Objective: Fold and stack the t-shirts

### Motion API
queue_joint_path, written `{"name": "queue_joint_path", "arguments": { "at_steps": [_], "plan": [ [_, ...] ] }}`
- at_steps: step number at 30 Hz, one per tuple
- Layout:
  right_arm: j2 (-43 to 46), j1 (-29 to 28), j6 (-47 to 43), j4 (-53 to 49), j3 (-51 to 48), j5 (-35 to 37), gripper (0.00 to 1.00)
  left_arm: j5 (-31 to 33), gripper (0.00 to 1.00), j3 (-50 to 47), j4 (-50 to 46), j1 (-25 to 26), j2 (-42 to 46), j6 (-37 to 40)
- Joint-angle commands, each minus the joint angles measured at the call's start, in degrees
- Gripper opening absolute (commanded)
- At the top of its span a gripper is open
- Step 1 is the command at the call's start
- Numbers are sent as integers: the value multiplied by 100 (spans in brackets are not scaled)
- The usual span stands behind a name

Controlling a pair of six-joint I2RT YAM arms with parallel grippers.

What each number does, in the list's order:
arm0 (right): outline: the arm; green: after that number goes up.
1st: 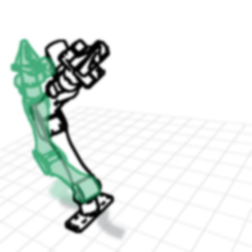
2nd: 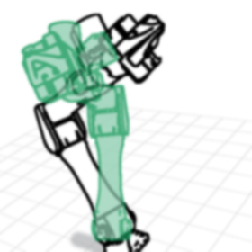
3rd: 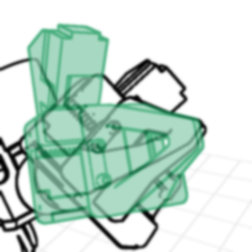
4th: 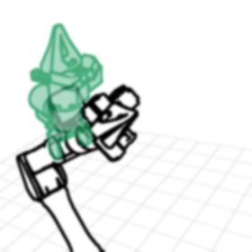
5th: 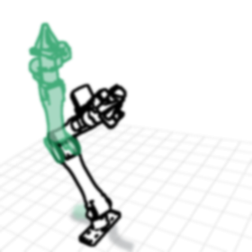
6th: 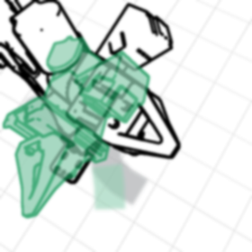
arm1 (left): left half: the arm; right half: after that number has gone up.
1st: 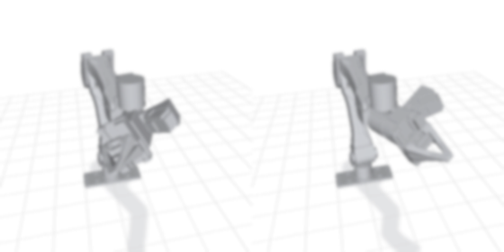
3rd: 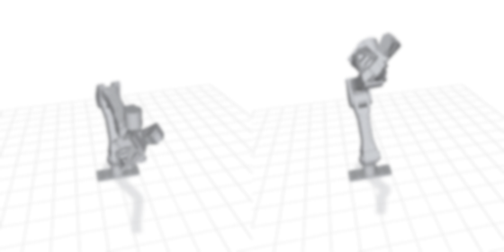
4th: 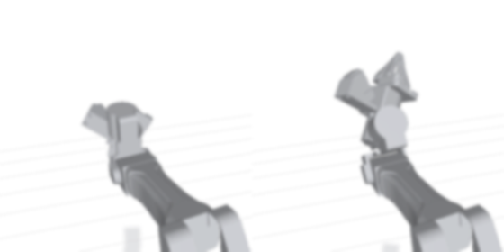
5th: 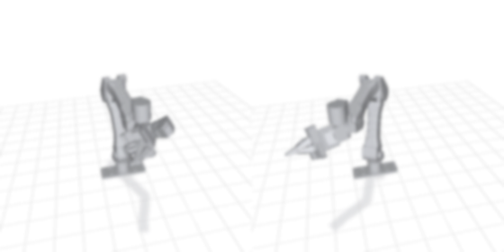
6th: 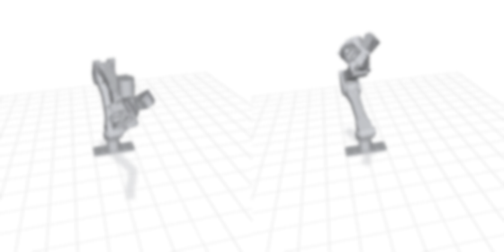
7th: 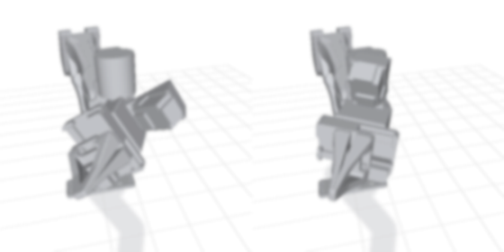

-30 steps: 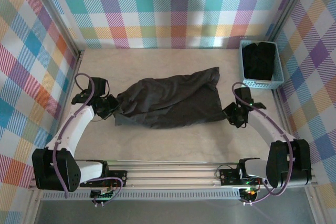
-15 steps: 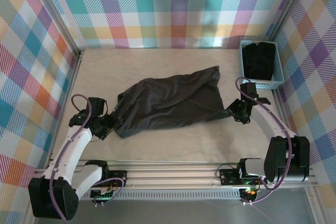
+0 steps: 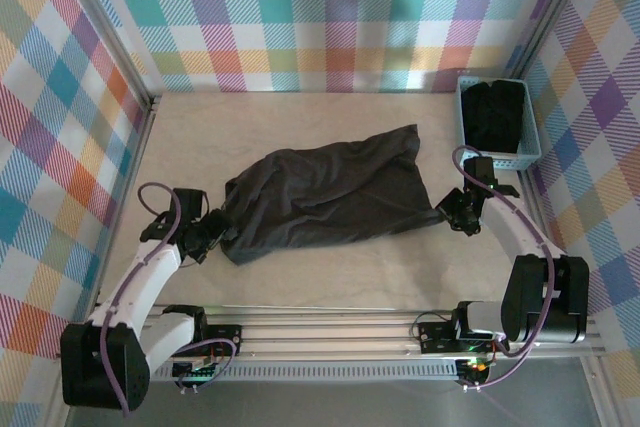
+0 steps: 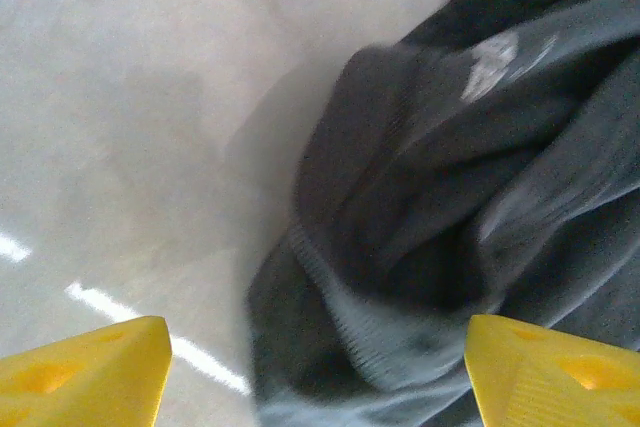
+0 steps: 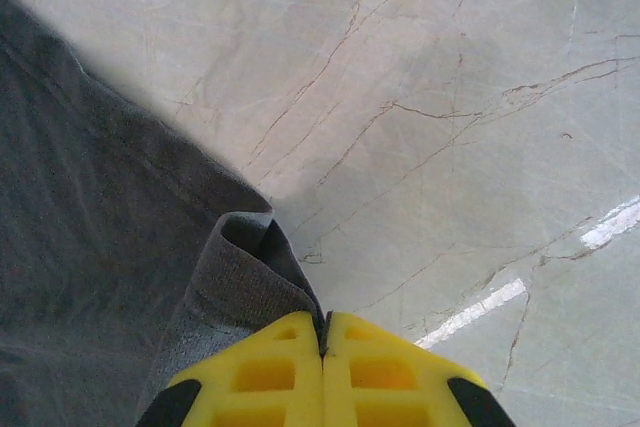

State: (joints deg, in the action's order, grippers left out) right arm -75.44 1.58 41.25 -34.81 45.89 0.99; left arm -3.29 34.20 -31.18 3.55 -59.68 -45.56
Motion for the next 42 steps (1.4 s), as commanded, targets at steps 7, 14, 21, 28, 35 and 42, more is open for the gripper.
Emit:
{"name": "queue_joint_path", "arguments": {
  "at_steps": [7,14,21,28,35,42],
  "plan": [
    [2,66,-162,-146,324,-99,0,-369,59,495,762,-32,-1211,382],
    [155,64,-213,-171,535,-247,0,-236,0,1065,424,-36,-795,439],
    [384,66,-458,-505,1476,-389,0,-172,0,2534,-543,-47,-768,758],
    [664,112,-510,-962,2471,-306,0,-251,0,3262,-815,-108,-291,620],
    [1127,420,-421,-1108,3053,-349,0,-30,0,3918,-1062,-113,315,443],
    [1240,679,-436,-1065,3022,-306,0,511,4,3630,-906,-147,694,453]
  ]
}}
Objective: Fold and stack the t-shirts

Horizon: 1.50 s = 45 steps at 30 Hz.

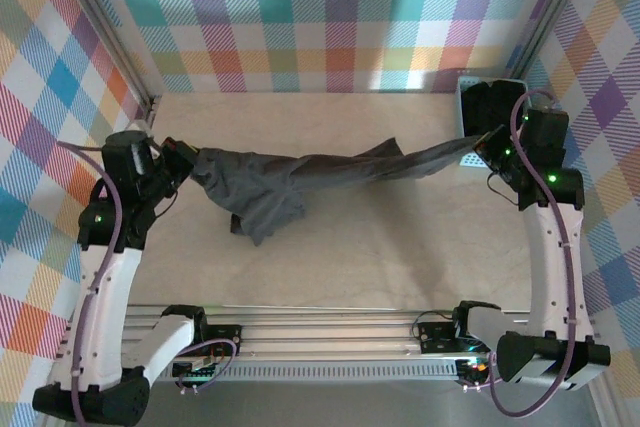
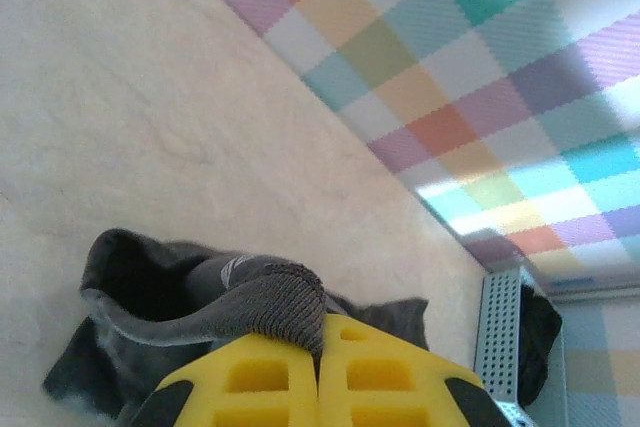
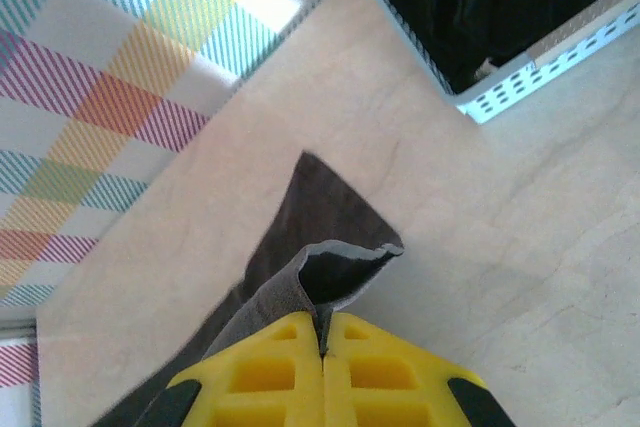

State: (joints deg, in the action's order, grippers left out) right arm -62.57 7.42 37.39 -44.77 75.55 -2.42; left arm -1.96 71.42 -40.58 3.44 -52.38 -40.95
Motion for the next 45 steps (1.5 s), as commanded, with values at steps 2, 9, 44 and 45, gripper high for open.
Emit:
{"name": "queue_joint_path", "arguments": {
  "at_steps": [2,9,44,45],
  "plan": [
    [-118,136,-35,20,-125,-33,0,193,3,-97,15,-224,-292,-1],
    [-188,141,11,233,-1067,-53,0,217,4,-1055,-203,-398,-611,154],
    [-624,130,-145,499,-2263,-622,0,400,73,-4329,-331,1483,348,-1007],
    [-647,133,-129,513,-2255,-626,0,721,75,-4301,-362,1834,122,-1112]
  ]
}}
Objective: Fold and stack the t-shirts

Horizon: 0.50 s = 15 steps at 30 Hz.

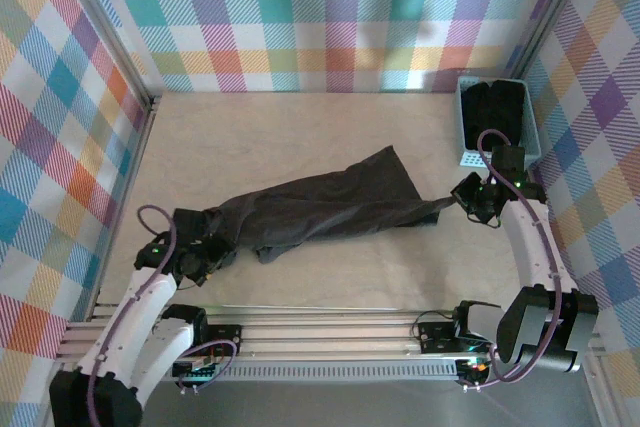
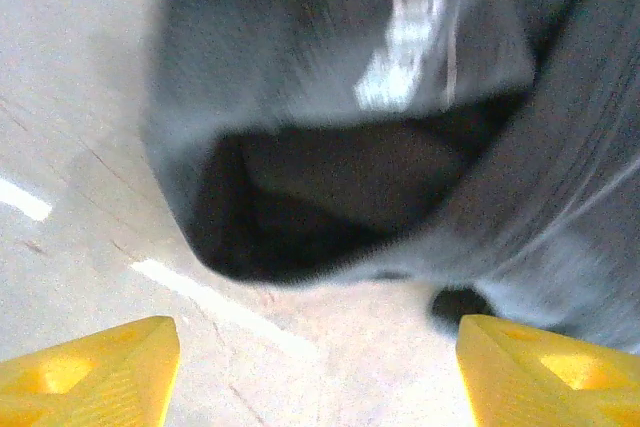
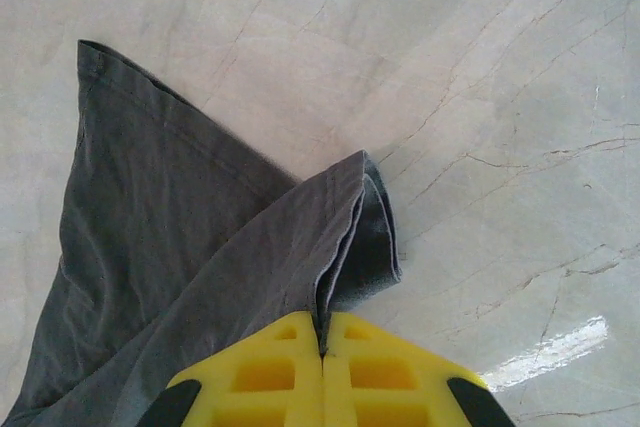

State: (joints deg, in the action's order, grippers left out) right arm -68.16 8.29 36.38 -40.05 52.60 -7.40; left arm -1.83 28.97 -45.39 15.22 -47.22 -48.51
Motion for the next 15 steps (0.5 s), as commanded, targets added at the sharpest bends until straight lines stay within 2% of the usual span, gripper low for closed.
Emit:
{"name": "queue_joint_path", "arguments": {
  "at_steps": [1,3,6,10,12,15],
  "plan": [
    [-95,41,-21,50,47,-130,0,920,76,-37,117,873,-580,-429],
    [-116,33,-8,56,73,-138,0,1400,80,-19,61,1153,-885,-615],
    [-136,26,-2,66,84,-165,0,2119,81,-56,144,1185,-1054,-648],
    [-145,8,-1,93,49,-196,0,2522,79,21,941,1174,-1322,-370],
    [-154,6,-5,118,49,-243,0,2635,74,144,1288,1128,-1568,-231],
    [-136,10,-17,161,90,-316,0,2485,57,239,1948,1072,-1863,-31]
  ]
}}
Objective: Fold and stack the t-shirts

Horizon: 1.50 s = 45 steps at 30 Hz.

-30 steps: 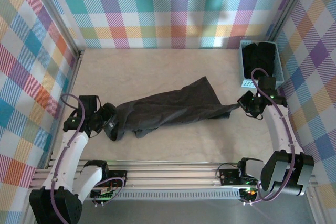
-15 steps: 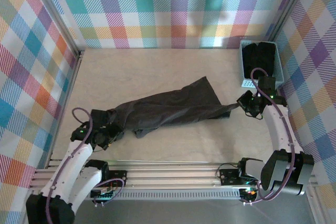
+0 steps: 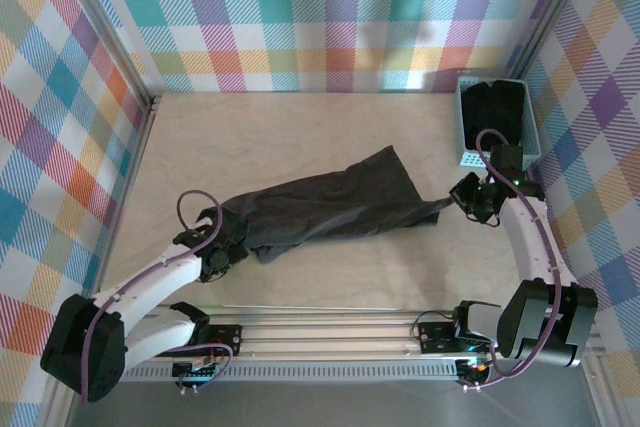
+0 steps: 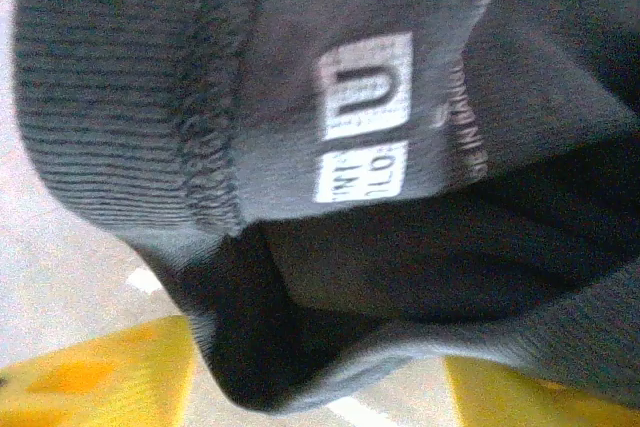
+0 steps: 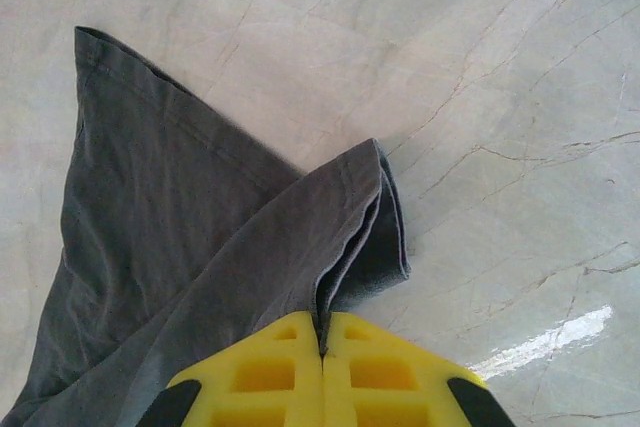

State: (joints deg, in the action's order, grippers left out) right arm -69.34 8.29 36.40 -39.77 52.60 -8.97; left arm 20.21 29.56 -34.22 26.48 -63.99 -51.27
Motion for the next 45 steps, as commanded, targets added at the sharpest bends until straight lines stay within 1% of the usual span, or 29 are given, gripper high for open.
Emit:
{"name": "queue_joint_path", "arguments": {
  "at_steps": [1,2,3,6,7,8,10,14,18,21,24,29,33,36,38,41,42,43,45],
  "plan": [
    [-18,8,-19,136,105,-185,0,220,54,218,996,-55,-269,297],
    [-12,6,-20,153,126,-207,0,163,51,253,1130,-63,-354,342],
    [-1,5,-27,158,152,-233,0,137,45,284,1212,-68,-429,383],
    [17,6,-37,187,230,-303,0,189,10,402,1178,-124,-460,466],
    [21,8,-40,189,264,-343,0,223,3,450,1112,-141,-368,488],
    [32,7,-45,211,298,-395,0,273,0,502,983,-151,-169,513],
    [88,7,-54,259,385,-510,0,259,0,668,709,-186,288,573],
    [495,8,-58,503,599,-748,0,-151,0,1278,191,-313,1223,778],
    [1033,6,-54,595,1029,-825,0,-454,0,2047,-16,-439,1903,838],
    [1393,6,-63,578,1415,-817,0,-548,0,2660,13,-494,2203,839],
    [1605,6,-62,352,1892,-728,0,-549,0,3198,111,-495,2450,784],
    [1945,6,74,520,2497,-424,0,-513,0,4040,280,-496,2641,651],
    [1886,6,130,666,3138,-281,0,-599,0,4803,315,-495,2433,674],
    [1732,9,101,829,3494,-18,0,-391,0,5378,229,-495,2187,831],
    [1412,7,63,846,3812,79,0,-166,0,5690,238,-495,1950,1003],
    [619,6,104,954,4178,46,0,251,0,6171,-3,-514,1151,1246],
    [279,10,157,1034,4248,16,0,196,0,6265,7,-588,770,1274],
    [-37,6,193,1126,4298,-24,0,9,0,6385,-21,-783,361,1214],
    [-851,6,293,1301,4512,-125,0,-1035,0,6713,-40,-1519,-733,691]
  ]
}}
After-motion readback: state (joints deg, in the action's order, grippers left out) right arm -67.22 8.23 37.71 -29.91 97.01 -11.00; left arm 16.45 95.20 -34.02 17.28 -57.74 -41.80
